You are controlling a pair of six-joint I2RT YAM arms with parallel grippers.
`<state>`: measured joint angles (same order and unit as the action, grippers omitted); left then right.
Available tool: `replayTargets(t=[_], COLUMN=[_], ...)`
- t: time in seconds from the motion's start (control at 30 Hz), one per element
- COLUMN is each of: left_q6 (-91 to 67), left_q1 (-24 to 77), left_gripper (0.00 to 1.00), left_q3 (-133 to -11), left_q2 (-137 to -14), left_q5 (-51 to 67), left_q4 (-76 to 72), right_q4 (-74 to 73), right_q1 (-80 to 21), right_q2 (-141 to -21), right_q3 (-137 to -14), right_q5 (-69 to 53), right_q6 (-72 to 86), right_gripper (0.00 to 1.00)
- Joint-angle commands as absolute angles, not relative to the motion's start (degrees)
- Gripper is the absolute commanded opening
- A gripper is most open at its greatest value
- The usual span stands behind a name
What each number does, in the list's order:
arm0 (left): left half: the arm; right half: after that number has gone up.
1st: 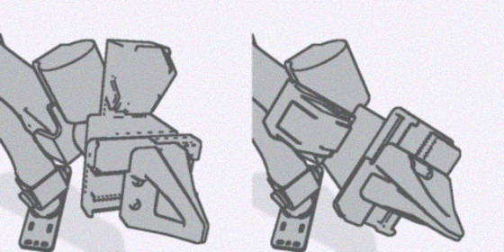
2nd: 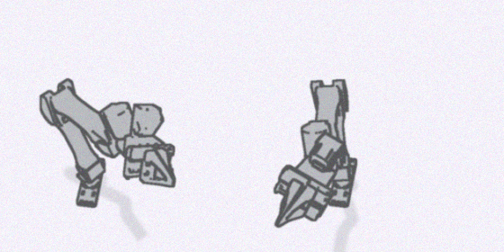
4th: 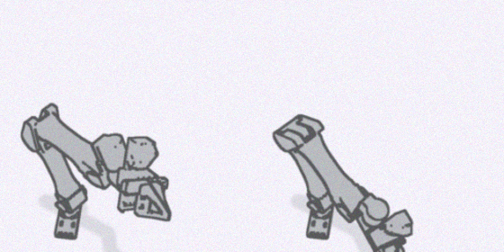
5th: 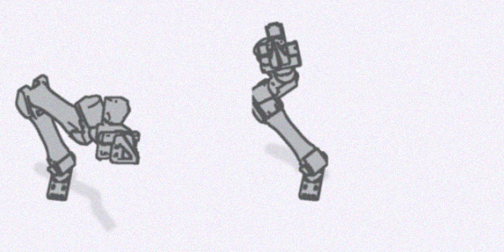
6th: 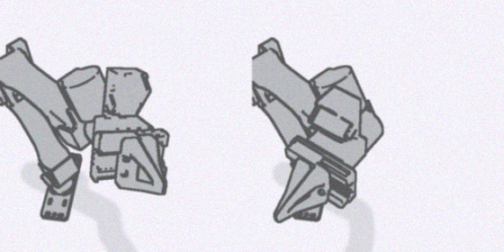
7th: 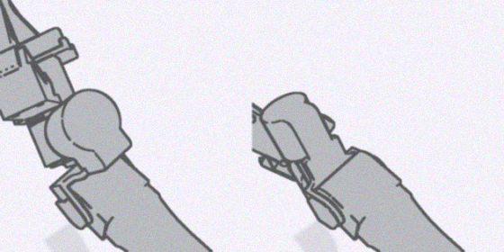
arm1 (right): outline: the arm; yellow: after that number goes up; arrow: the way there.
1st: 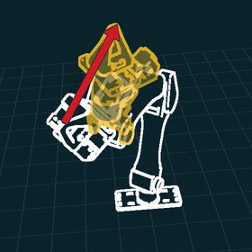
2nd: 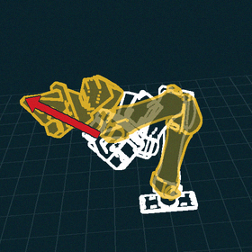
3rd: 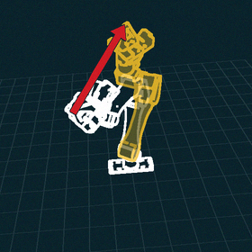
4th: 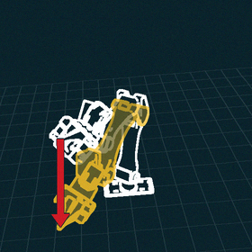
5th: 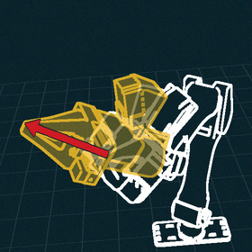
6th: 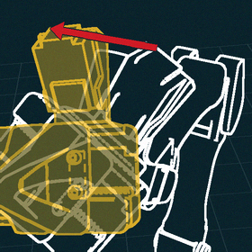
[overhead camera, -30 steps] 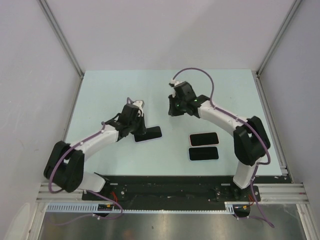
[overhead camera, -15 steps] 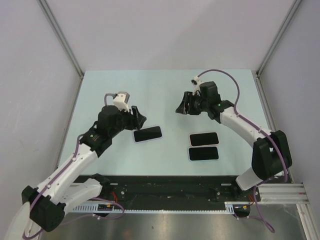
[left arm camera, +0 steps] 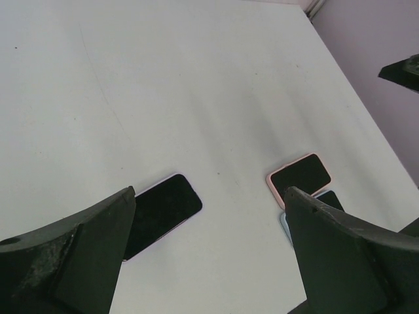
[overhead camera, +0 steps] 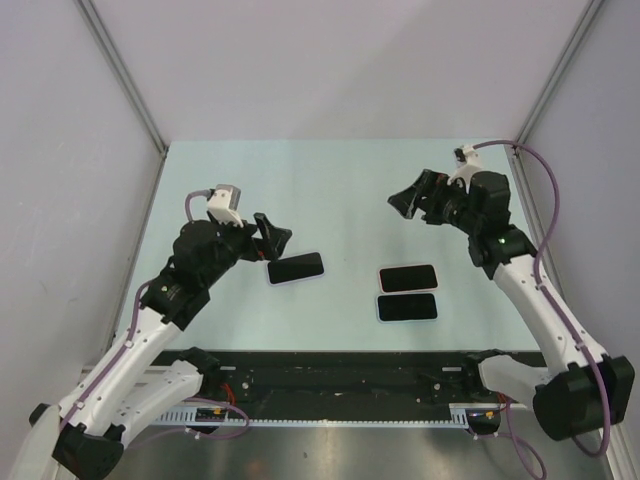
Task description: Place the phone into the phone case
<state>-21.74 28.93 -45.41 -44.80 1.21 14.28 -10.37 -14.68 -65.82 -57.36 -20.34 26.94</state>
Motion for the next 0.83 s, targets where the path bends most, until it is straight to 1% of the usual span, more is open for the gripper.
replayTargets(t=[0.0,0.3,0.43,0.6,0.67,0.73,0.8], left_q6=[-23.4,-24.4,-24.5,-24.5,-23.6,-21.4,-18.6], left_q1=[29.2,29.1,29.1,29.2,29.2,29.2,29.1], left_gripper=[1.0,1.0,1.0,1.0,1.0,1.0,1.0], left_q3=[-47.0,-46.1,-45.2,-42.2,-41.8,-40.7,-39.3], left_q2=[-43.4,-42.6,-42.3,-41.0,-41.1,-41.0,-41.4], left_q5=[0.9,-4.2,-6.9,-15.4,-17.6,-19.2,-20.3], left_q4=[12.3,12.0,12.0,12.0,12.0,11.4,9.9], right_q4=[-8.1,-11.1,-12.9,-14.0,-13.7,-11.5,-6.2], right_q1=[-13.4,-13.2,-13.2,-13.2,-13.3,-13.2,-13.1], right_q2=[-59.3,-57.2,-57.6,-58.4,-59.1,-60.0,-60.1], right_q3=[-56.3,-54.8,-54.6,-54.1,-53.7,-51.1,-48.0], right_q5=[-17.3,-15.7,-12.9,-6.3,-0.6,5.5,7.6], right_q6=[25.8,23.5,22.3,19.8,17.1,14.1,12.7], right_gripper=[1.0,1.0,1.0,1.0,1.0,1.0,1.0])
